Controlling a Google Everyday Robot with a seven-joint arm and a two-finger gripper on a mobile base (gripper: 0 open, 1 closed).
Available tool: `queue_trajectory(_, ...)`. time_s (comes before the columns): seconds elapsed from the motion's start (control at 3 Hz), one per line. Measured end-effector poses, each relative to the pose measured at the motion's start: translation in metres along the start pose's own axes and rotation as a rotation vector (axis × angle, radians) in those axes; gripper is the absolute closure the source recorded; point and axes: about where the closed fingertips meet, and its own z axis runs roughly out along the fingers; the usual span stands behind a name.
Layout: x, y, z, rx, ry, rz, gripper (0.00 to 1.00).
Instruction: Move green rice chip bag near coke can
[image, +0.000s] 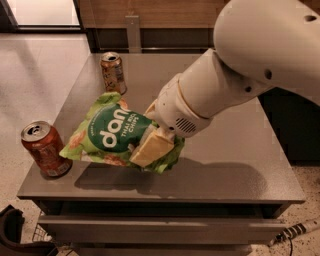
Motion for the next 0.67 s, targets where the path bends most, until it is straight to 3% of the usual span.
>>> queue_trajectory(0.33, -0.0005, 0.0015, 0.0001, 0.003, 0.007, -0.008, 0.84)
queue_trajectory(0.67, -0.0026, 0.0026, -0.0015, 0.006, 0.008, -0.011, 0.61)
